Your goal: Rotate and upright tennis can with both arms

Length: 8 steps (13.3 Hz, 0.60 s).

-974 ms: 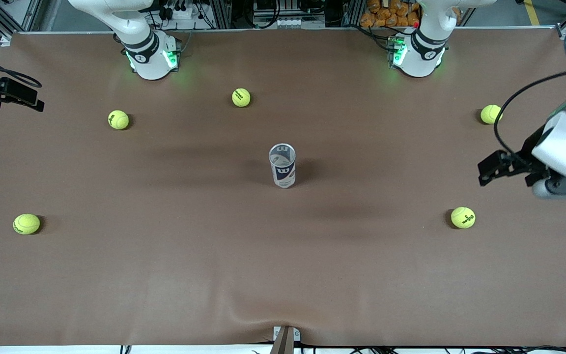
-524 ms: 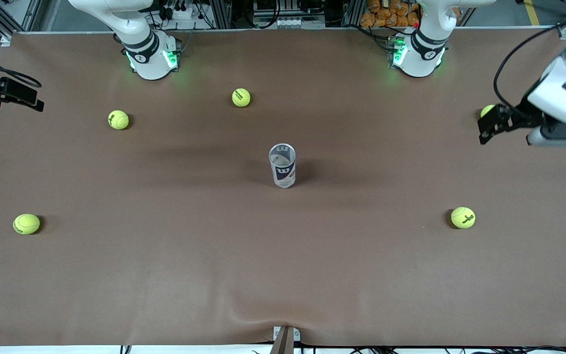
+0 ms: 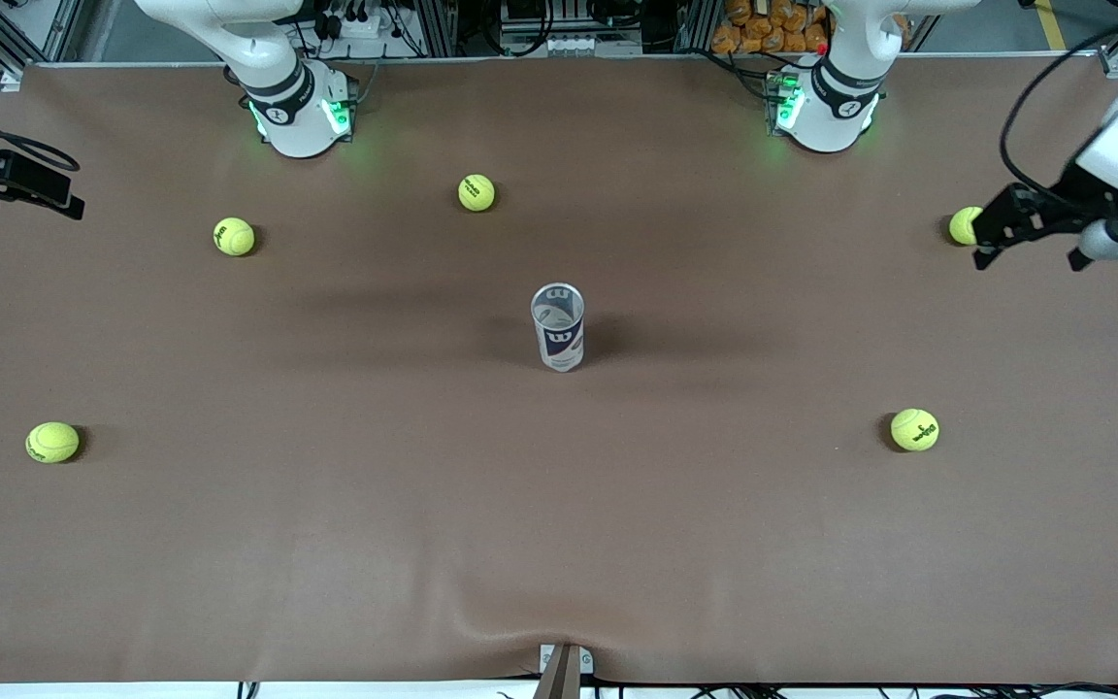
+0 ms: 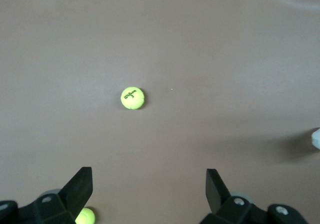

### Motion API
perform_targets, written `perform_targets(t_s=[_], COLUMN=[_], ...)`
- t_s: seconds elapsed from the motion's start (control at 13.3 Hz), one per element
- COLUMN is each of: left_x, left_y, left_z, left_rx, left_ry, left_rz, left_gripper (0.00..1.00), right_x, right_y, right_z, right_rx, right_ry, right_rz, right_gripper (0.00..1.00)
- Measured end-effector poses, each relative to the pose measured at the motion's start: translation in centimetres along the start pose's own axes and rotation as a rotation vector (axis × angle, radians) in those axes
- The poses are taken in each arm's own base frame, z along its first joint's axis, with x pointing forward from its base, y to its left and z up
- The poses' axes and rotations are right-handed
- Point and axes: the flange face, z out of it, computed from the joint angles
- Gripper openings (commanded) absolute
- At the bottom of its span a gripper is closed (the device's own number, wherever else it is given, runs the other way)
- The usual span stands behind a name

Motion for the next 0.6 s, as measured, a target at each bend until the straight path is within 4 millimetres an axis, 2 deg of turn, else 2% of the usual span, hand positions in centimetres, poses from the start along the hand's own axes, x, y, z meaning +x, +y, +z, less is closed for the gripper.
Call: perform_targets(t_s=[0.15,0.6], left_x=[0.8,1.4], left_y=[-1.2,-1.1], left_z=[0.5,-0.6], left_rx=[0.001,0.0], left_ry=[0.002,0.026], left_rz=[-0.001,0.001], left_gripper=[1.0,1.0], right_x=[0.0,0.0], right_y=[0.0,0.0], right_z=[0.0,0.0], right_rx=[0.0,0.0], right_ry=[0.0,0.0], right_rz=[0.0,0.0], right_gripper=[1.0,1.0])
